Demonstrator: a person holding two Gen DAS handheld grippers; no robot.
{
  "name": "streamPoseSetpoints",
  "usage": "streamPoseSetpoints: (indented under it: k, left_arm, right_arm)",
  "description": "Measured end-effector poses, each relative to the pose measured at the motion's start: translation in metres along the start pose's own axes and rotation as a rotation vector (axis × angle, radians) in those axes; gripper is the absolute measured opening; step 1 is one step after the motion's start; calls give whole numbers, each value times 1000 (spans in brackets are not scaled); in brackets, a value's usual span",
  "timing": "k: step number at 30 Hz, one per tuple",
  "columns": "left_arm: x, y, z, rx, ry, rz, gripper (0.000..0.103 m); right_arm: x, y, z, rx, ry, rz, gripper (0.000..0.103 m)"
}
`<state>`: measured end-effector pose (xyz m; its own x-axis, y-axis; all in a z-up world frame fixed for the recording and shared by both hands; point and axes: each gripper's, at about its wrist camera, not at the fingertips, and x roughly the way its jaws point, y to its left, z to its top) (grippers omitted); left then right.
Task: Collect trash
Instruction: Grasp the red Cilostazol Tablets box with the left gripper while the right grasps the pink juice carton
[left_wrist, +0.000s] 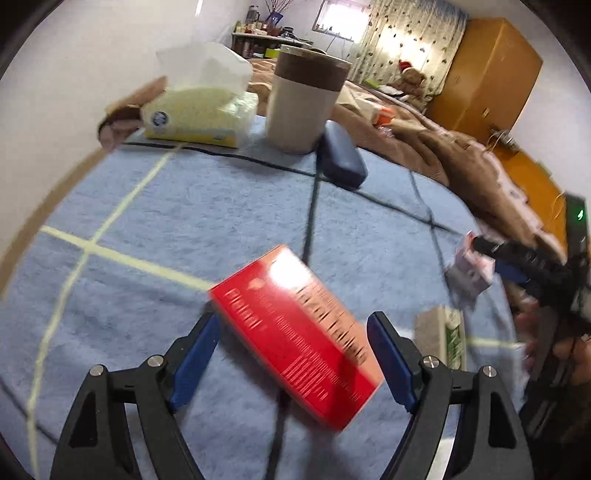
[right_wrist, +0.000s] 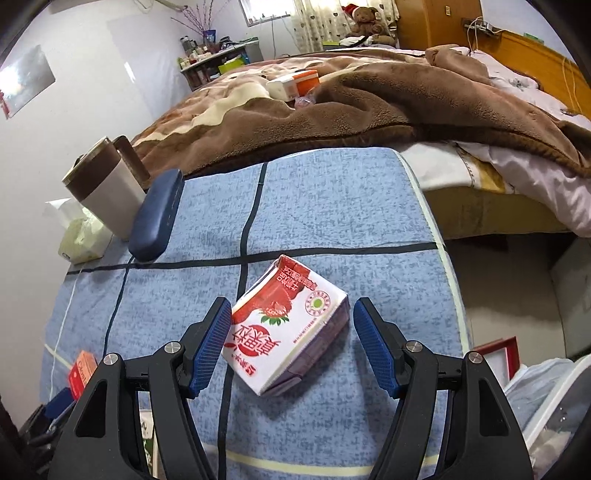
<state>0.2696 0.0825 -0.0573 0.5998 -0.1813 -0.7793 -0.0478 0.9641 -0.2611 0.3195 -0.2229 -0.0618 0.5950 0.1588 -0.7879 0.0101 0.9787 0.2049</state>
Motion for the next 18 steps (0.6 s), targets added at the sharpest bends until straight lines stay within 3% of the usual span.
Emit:
streamPoseSetpoints:
  k: [2, 6, 18]
  left_arm:
    - [12, 2, 5, -28, 43, 10, 84]
    - [20, -5, 9, -31, 53, -21, 84]
    - [22, -28, -4, 130, 67, 50, 84]
  right_arm:
    - [4, 3, 1, -8, 11, -2, 70]
    - [7, 7, 5, -16, 16, -11, 75]
    - [15, 29, -12, -173, 78, -75, 77]
